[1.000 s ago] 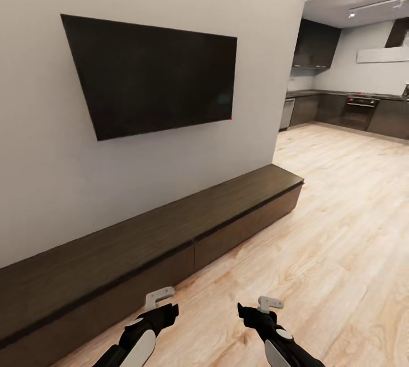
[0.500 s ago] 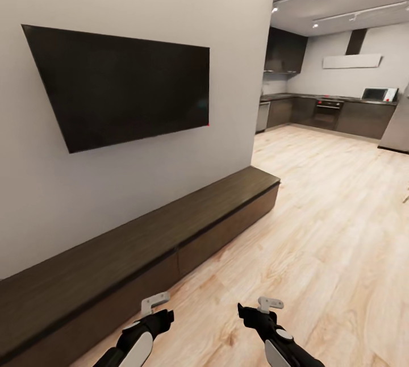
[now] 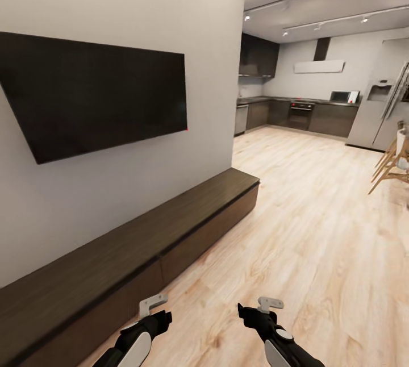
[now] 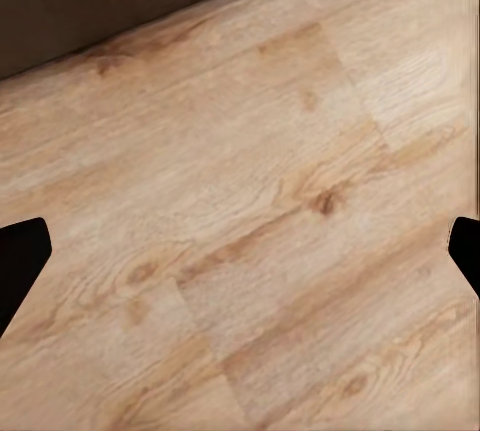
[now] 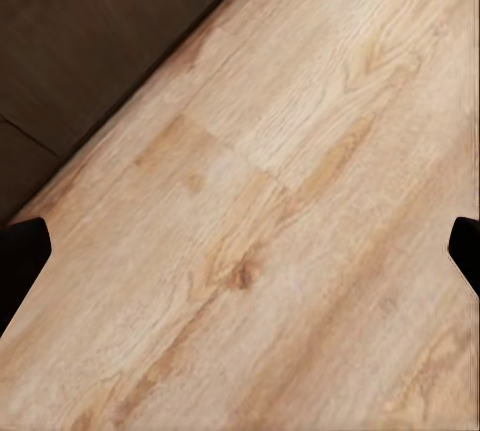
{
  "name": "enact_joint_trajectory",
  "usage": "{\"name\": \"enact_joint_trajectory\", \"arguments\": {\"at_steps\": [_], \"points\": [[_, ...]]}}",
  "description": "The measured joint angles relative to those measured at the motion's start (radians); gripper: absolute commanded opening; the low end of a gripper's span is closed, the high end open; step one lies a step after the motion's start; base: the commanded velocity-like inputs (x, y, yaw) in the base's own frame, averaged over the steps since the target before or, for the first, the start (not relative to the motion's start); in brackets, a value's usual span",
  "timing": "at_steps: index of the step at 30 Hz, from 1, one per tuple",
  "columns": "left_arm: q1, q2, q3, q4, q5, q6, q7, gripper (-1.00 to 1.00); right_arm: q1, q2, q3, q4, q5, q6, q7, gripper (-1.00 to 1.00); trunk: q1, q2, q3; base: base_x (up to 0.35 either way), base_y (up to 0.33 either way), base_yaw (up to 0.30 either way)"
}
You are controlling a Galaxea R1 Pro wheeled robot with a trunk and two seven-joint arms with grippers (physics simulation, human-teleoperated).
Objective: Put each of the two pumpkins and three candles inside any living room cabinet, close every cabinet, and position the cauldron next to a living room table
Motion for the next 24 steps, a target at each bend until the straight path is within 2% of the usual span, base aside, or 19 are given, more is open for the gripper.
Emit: {"name": "enact_joint_trajectory", "arguments": {"at_steps": [8,16,24], "points": [[0.000,0.001,-0.002,-0.001,-0.006,-0.001,0.001,1.00,0.000,0.001,0.000,0.000,0.000,0.000,0.001,1.00,0.000,0.000,0.009,0.040,0.000,-0.224],[0.000,0.001,-0.004,-0.001,-0.010,-0.002,0.003,1.00,0.000,0.004,0.000,-0.001,0.000,0.000,-0.002,1.00,-0.001,0.000,0.012,0.304,0.000,-0.056],[0.000,0.000,-0.004,-0.001,-0.012,-0.002,0.004,1.00,0.000,0.004,0.000,0.000,0.000,0.000,-0.002,1.00,-0.001,0.000,0.020,0.338,0.000,-0.185]]}}
